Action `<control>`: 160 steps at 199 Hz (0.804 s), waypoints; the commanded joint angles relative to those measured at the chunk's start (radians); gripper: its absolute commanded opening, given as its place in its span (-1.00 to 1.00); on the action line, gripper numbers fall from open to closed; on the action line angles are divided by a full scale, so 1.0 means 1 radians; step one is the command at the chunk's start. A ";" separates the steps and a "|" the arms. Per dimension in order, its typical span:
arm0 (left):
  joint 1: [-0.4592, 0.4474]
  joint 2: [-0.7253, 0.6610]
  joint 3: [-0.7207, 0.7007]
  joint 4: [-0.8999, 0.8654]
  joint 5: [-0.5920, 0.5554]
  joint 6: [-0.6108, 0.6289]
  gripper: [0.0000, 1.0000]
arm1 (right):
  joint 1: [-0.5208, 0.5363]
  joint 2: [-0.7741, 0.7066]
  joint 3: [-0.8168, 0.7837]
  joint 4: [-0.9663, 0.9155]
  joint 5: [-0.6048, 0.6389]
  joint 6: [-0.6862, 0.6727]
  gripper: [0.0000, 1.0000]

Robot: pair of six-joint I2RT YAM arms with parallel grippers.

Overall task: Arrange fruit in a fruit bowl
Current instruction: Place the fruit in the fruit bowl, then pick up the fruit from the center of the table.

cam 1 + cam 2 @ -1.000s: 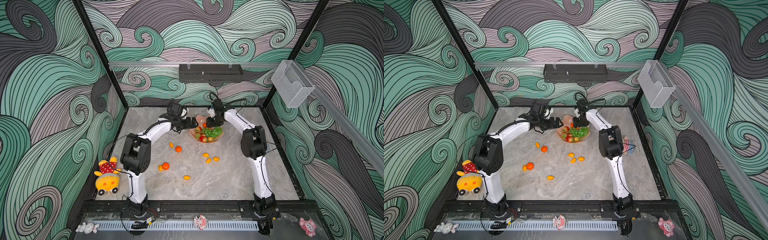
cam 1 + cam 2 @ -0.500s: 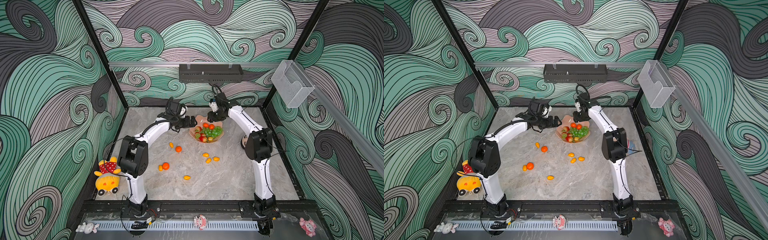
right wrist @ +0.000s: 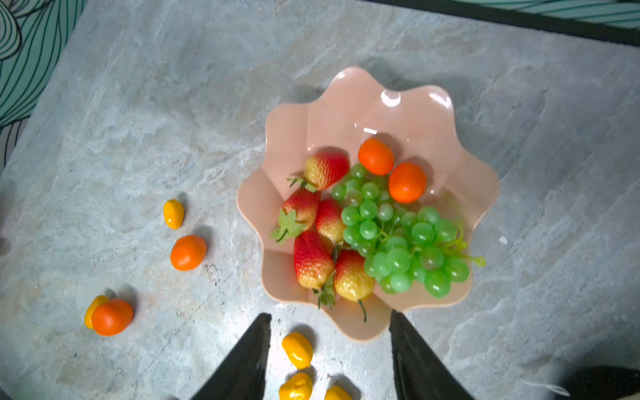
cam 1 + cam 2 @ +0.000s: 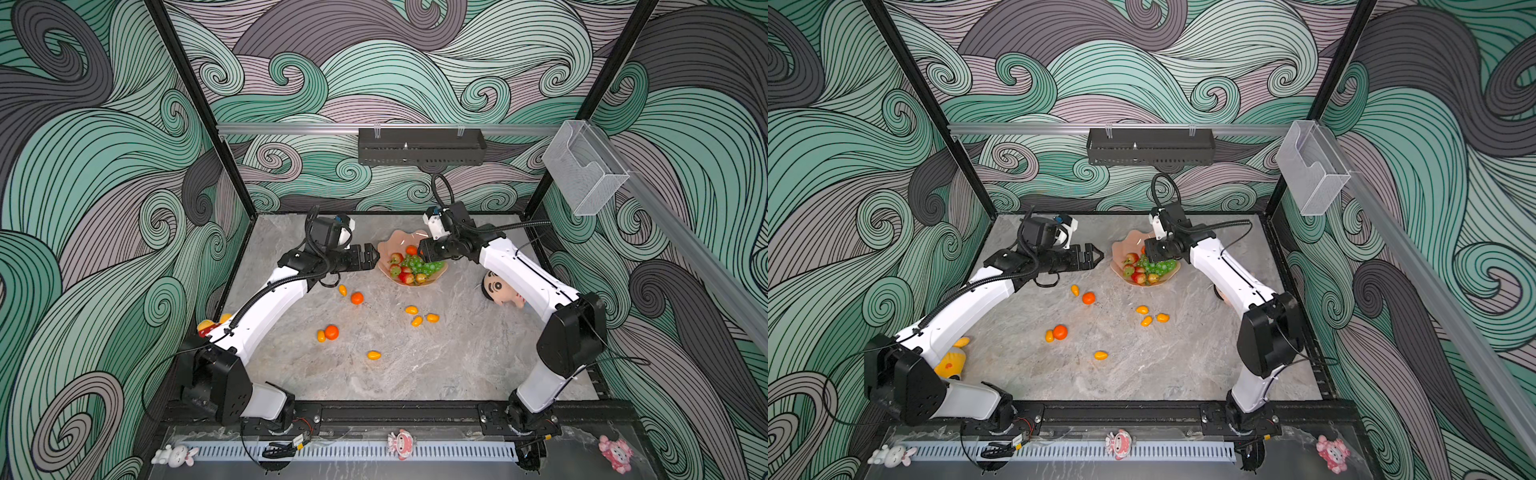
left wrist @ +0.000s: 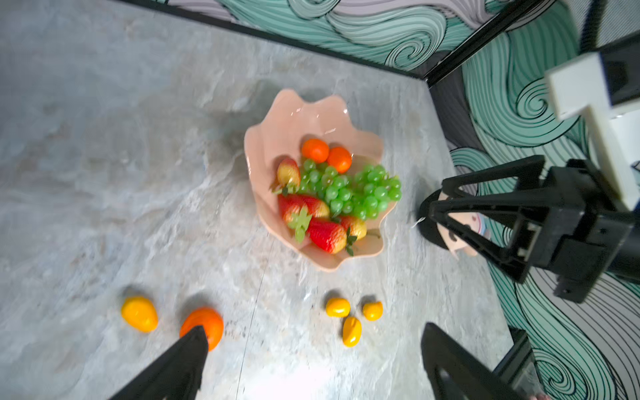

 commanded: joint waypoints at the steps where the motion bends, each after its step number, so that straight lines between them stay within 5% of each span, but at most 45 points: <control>1: -0.004 -0.076 -0.044 -0.052 -0.051 -0.040 0.97 | 0.038 -0.085 -0.122 0.122 0.040 0.072 0.10; 77: -0.004 -0.295 -0.257 -0.198 -0.087 -0.074 0.97 | 0.310 -0.291 -0.515 0.384 0.210 0.211 0.09; 160: -0.004 -0.509 -0.489 -0.211 -0.147 -0.206 0.97 | 0.632 -0.264 -0.625 0.568 0.479 0.266 0.10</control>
